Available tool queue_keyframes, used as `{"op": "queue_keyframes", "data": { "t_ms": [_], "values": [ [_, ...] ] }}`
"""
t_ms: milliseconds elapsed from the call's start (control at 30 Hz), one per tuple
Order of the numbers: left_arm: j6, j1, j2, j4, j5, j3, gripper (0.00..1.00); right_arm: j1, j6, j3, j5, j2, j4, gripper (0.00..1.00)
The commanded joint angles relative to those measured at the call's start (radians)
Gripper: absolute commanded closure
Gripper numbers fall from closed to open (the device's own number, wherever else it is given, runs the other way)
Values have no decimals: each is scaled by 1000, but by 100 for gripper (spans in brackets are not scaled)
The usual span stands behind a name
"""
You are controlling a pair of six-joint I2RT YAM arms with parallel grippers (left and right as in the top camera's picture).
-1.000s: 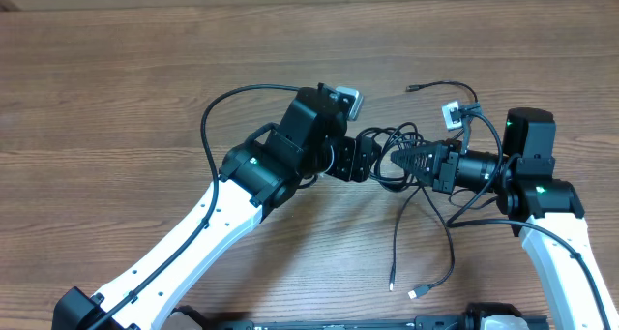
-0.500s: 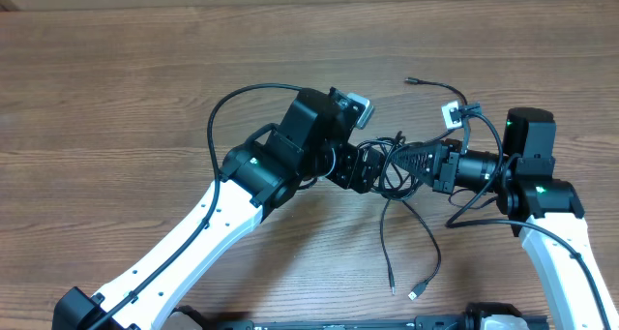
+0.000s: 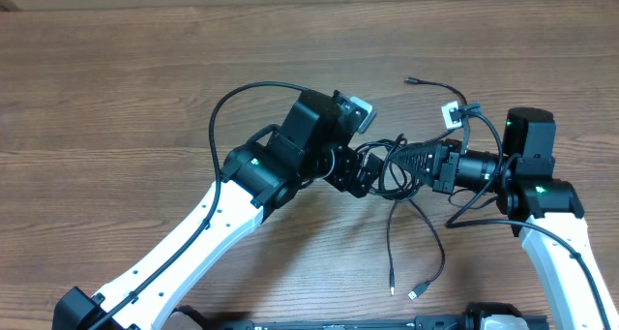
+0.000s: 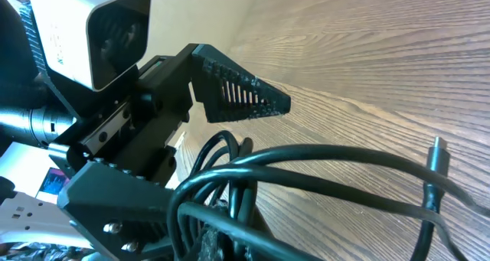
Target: Untangle cables
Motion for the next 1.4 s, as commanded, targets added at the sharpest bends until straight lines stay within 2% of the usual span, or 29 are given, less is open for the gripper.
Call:
{"op": "queue_keyframes", "data": {
  "t_ms": [0, 233, 767, 1200, 1367],
  "values": [
    [58, -8, -4, 0, -25, 13, 0, -2, -2, 5, -25, -2, 8, 96],
    [168, -8, -4, -25, -31, 13, 0, -2, -2, 5, -25, -2, 3, 96],
    [177, -6, -4, -100, -325, 13, 0, -2, -2, 5, -25, -2, 3, 96],
    [241, -6, -4, -108, -340, 13, 0, -2, -2, 5, -24, -2, 4, 96],
    [315, -6, -4, -139, -343, 13, 0, -2, -2, 5, -24, -2, 3, 96]
  ]
}}
